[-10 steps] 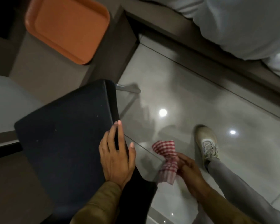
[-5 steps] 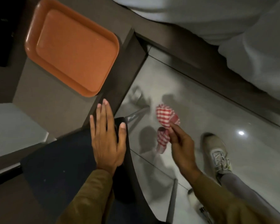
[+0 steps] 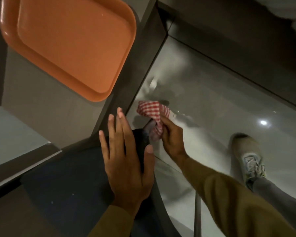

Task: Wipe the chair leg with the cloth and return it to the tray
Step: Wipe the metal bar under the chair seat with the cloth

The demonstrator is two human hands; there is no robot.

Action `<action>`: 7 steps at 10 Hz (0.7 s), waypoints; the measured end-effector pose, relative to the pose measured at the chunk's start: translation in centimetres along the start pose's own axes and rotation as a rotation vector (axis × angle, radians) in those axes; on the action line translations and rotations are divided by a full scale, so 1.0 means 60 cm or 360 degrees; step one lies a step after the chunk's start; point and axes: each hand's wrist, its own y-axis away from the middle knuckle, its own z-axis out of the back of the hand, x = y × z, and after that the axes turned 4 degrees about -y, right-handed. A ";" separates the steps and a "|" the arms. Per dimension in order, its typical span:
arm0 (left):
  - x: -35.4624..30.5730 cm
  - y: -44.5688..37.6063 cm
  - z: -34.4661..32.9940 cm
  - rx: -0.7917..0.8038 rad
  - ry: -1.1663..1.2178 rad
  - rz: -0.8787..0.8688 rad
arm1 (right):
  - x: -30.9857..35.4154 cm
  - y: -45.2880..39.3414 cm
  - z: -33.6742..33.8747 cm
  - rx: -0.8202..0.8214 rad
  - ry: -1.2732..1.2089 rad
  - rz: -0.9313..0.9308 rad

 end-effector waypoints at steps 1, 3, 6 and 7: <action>-0.003 -0.001 0.003 0.0010 0.0021 -0.0001 | 0.008 -0.071 0.012 0.0162 0.0422 -0.0060; -0.006 -0.002 0.010 0.0017 0.0050 -0.0011 | 0.064 0.050 0.021 0.0066 0.0048 0.0029; -0.005 -0.001 0.006 0.0004 0.0050 -0.0003 | 0.012 0.021 0.003 0.0057 -0.0186 -0.0030; -0.006 0.000 0.005 -0.0007 0.0056 0.0005 | -0.017 -0.058 0.006 0.0153 -0.0009 -0.0194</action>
